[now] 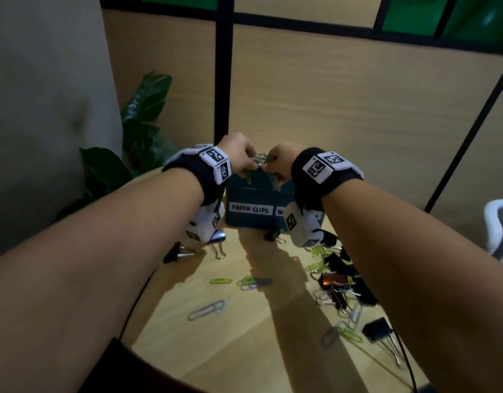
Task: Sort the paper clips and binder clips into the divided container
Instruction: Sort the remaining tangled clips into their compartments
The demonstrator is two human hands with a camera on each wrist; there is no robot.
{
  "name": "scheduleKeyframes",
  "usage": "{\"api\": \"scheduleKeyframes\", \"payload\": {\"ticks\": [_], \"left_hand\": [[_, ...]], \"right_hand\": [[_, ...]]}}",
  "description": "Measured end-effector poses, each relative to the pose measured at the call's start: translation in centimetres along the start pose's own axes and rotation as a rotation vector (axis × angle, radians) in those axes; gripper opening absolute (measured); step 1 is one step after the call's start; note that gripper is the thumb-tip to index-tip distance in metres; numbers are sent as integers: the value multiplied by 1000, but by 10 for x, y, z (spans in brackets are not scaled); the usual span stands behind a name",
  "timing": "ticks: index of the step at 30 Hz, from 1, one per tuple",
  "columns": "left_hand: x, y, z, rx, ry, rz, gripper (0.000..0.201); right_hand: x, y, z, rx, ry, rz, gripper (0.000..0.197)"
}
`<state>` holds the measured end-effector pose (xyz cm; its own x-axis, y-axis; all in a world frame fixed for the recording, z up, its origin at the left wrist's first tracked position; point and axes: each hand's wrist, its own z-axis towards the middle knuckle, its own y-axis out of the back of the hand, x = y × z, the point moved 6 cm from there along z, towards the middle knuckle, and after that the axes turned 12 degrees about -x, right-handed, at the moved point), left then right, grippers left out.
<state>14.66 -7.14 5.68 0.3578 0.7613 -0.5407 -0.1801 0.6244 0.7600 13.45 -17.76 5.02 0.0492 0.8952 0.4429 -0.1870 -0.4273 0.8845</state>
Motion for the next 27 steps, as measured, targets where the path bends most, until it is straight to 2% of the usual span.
{"api": "scheduleKeyframes", "payload": {"ticks": [4,7,12,14,16,17,19,21,23,27], "left_hand": [[15,-20,16,17,37,33,33],[17,-18,20,-3,32,49,37],[13,-8,8,-91,34,7,33],[3,-6,-4,-149,-16,15,29],[-13,-8,-24,-194,-98,0,22],[-21,-13,-35,-167,-140,-15,19],[-38,-35,-57,0,-226,0,19],[-52,-64,-80,210,-315,97,26],[-64,-89,-97,350,-384,196,37],[-79,-118,-111,453,-426,302,49]], "right_hand": [[-2,-15,20,31,17,-201,37],[-1,-14,19,56,16,-159,43],[0,11,1,-83,77,7,31],[-5,25,-12,-115,52,109,19],[-18,34,-27,-87,-5,165,18],[-27,34,-36,-44,-29,135,19],[-48,25,-55,108,-57,-10,18],[-73,10,-73,298,-110,-200,21],[-97,-4,-87,456,-166,-387,31],[-117,-15,-103,502,-158,-536,44]]}}
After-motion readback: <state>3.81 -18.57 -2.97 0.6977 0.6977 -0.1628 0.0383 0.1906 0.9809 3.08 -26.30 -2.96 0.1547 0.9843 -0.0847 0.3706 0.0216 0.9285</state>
